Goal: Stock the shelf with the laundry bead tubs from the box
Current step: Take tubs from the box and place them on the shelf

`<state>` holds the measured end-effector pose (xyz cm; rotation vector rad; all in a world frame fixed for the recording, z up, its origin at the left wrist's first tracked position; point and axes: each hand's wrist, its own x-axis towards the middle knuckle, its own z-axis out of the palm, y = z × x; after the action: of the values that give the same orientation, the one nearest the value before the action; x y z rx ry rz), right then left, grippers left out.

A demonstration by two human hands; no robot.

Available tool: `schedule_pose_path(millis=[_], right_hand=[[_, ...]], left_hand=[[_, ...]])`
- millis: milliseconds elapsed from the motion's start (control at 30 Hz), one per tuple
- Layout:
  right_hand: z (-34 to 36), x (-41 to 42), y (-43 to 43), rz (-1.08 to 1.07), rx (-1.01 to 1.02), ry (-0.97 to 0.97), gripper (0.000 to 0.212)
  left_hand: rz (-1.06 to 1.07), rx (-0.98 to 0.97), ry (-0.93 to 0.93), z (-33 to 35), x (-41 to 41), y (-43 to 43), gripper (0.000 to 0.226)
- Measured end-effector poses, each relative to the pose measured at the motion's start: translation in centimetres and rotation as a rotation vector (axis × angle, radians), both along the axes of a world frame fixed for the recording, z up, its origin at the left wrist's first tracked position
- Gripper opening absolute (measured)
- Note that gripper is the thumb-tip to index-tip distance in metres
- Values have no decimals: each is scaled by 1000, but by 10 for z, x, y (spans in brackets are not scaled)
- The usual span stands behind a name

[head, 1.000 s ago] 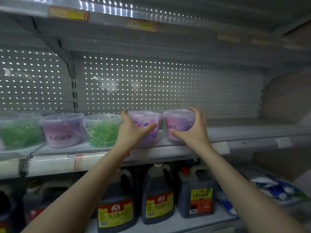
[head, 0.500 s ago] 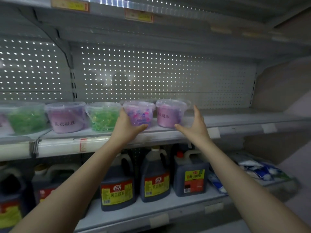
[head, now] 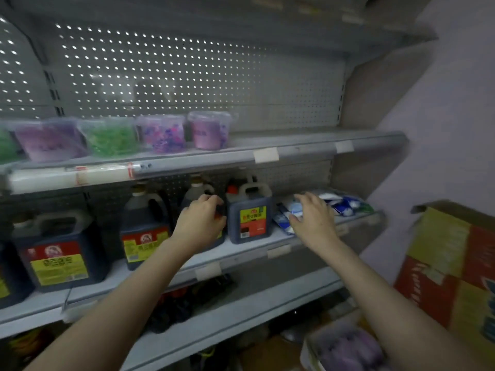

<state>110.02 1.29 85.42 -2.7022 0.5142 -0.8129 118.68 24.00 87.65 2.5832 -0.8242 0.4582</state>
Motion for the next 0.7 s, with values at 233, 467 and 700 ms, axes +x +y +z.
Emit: schedule_pose_path(millis=[233,467,700], right_hand=[[-74,-77,-40,-94,-154,251,51],[-151,-135,-73,-211,-17,376,51],[-226,-169,-114,-440,178,543,51]], left_hand=[[-110,327,42,-75,-30,-64,38],[-325,497,122,-150,-58,-143,45],[-565,631,148,-220,-63,-219,42]])
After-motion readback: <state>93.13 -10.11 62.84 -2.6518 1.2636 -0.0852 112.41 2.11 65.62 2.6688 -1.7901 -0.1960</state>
